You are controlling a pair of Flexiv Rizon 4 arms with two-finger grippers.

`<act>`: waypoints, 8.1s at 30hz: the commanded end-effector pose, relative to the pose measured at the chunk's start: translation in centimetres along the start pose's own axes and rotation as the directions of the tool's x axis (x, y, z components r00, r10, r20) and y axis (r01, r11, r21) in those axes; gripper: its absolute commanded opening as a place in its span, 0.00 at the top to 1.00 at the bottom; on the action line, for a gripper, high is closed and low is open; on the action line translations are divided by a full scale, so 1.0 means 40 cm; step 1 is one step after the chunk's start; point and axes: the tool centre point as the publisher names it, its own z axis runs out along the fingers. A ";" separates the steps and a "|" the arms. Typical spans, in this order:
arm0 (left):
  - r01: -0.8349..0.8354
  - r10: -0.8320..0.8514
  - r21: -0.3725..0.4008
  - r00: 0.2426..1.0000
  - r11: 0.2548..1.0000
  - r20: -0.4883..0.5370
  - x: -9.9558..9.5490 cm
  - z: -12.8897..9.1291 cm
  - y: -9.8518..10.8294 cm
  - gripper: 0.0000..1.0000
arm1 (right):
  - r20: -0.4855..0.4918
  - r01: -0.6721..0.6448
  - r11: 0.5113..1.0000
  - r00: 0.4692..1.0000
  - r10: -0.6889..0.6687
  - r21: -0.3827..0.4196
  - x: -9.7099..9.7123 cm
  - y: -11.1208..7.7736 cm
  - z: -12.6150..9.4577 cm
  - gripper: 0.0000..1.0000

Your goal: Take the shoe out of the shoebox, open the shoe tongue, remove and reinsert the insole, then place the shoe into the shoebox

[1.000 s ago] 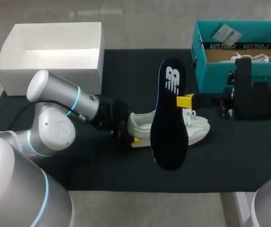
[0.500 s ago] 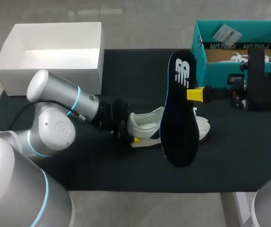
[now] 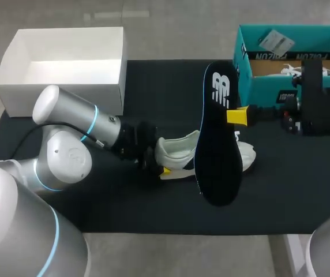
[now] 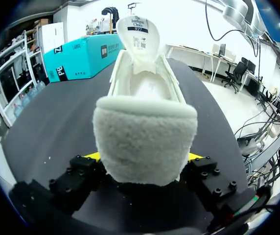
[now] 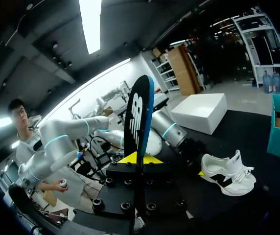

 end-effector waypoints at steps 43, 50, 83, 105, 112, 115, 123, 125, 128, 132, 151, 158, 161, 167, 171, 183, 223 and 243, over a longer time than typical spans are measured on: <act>0.001 0.001 -0.144 1.000 0.990 0.016 0.011 -0.046 0.011 0.00 | 0.129 0.001 0.999 0.992 0.003 -0.036 0.034 -0.036 -0.041 1.00; -0.006 0.027 -0.235 0.996 0.972 0.085 -0.001 -0.084 0.001 0.00 | 0.129 0.001 0.999 0.992 0.003 -0.036 0.034 -0.036 -0.041 1.00; 0.018 -0.009 -0.430 1.000 0.903 0.024 -0.031 -0.125 -0.017 0.00 | 0.129 0.001 0.999 0.992 0.003 -0.036 0.034 -0.036 -0.041 1.00; -0.060 0.085 -0.521 0.996 0.851 0.025 0.009 -0.198 -0.063 0.00 | 0.129 0.001 0.999 0.992 0.003 -0.036 0.034 -0.036 -0.041 1.00; -0.056 0.091 -0.588 0.995 0.807 0.030 0.018 -0.238 -0.084 0.00 | 0.129 0.001 0.999 0.992 0.003 -0.036 0.034 -0.036 -0.041 1.00; -0.072 0.099 -0.607 0.995 0.791 0.011 0.020 -0.242 -0.099 0.00 | 0.129 0.001 0.999 0.992 0.003 -0.036 0.034 -0.036 -0.041 1.00; -0.115 0.136 -0.674 0.990 0.730 -0.022 0.004 -0.221 -0.156 0.00 | 0.129 0.001 0.999 0.992 0.003 -0.036 0.034 -0.036 -0.041 1.00; -0.121 0.151 -0.685 0.988 0.718 -0.017 0.001 -0.216 -0.167 0.00 | 0.129 0.001 0.999 0.992 0.003 -0.036 0.034 -0.036 -0.041 1.00; -0.129 0.170 -0.697 0.985 0.705 -0.011 0.005 -0.210 -0.176 0.00 | 0.129 0.001 0.999 0.992 0.003 -0.036 0.034 -0.036 -0.041 1.00; -0.114 0.172 -0.696 0.985 0.709 0.014 0.008 -0.203 -0.175 0.00 | 0.129 0.001 0.999 0.992 0.003 -0.036 0.034 -0.036 -0.041 1.00; -0.090 0.145 -0.683 0.989 0.725 0.023 0.008 -0.196 -0.171 0.00 | 0.129 0.001 0.999 0.992 0.003 -0.036 0.034 -0.036 -0.041 1.00; -0.090 0.145 -0.683 0.989 0.725 0.023 0.008 -0.196 -0.171 0.00 | 0.129 0.001 0.999 0.992 0.003 -0.036 0.034 -0.036 -0.041 1.00; -0.090 0.145 -0.683 0.989 0.725 0.023 0.008 -0.196 -0.171 0.00 | 0.129 0.001 0.999 0.992 0.003 -0.036 0.034 -0.036 -0.041 1.00; -0.090 0.145 -0.683 0.989 0.725 0.023 0.008 -0.196 -0.171 0.00 | 0.129 0.001 0.999 0.992 0.003 -0.036 0.034 -0.036 -0.041 1.00; -0.090 0.145 -0.683 0.989 0.725 0.023 0.008 -0.196 -0.171 0.00 | 0.129 0.001 0.999 0.992 0.003 -0.036 0.034 -0.036 -0.041 1.00; -0.100 0.148 -0.676 0.989 0.731 0.014 0.001 -0.197 -0.186 0.00 | 0.129 0.001 0.999 0.992 0.003 -0.036 0.034 -0.036 -0.041 1.00; -0.181 0.204 -0.584 0.979 0.791 -0.026 -0.106 0.078 -0.272 0.02 | 0.129 0.001 0.999 0.992 0.003 -0.036 0.034 -0.036 -0.041 1.00; -0.216 0.228 -0.607 0.972 0.765 -0.059 -0.096 0.084 -0.257 1.00 | 0.129 0.001 0.999 0.992 0.003 -0.036 0.034 -0.036 -0.041 1.00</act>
